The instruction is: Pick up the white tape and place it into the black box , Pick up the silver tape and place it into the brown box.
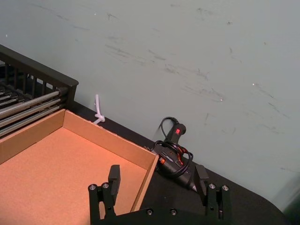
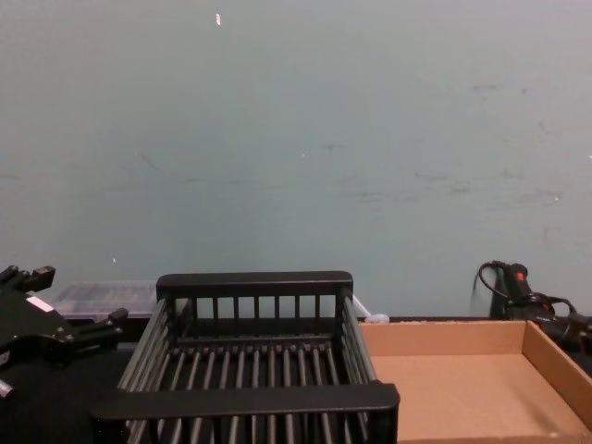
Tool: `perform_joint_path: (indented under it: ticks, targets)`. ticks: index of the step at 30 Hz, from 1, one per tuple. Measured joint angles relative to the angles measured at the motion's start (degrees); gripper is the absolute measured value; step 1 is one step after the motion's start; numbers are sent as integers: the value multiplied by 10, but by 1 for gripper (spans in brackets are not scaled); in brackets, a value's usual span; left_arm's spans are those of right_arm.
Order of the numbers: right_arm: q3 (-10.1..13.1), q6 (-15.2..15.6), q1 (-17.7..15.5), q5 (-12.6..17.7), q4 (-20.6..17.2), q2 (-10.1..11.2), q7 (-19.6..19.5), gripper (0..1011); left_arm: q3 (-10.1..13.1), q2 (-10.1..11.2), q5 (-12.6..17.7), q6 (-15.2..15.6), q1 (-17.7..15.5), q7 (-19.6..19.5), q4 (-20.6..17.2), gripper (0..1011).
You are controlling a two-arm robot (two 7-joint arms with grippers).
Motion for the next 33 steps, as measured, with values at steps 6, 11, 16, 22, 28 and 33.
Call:
perform_joint_path:
  ticks: [6,11,16,22,28,33]
  targets:
    - [0,0,0,0,0,0,0,1000,0,0,0,0,0,0,0,1001]
    - [0,0,0,0,0,0,0,1000,0,0,0,0,0,0,0,1001]
    - [0,0,0,0,0,0,0,1000,0,0,0,0,0,0,0,1001]
    - [0,0,0,0,0,0,0,1000,0,0,0,0,0,0,0,1001]
    - [0,0,0,0,0,0,0,1000,0,0,0,0,0,0,0,1001]
    - [0,0,0,0,0,0,0,1000,0,0,0,0,0,0,0,1001]
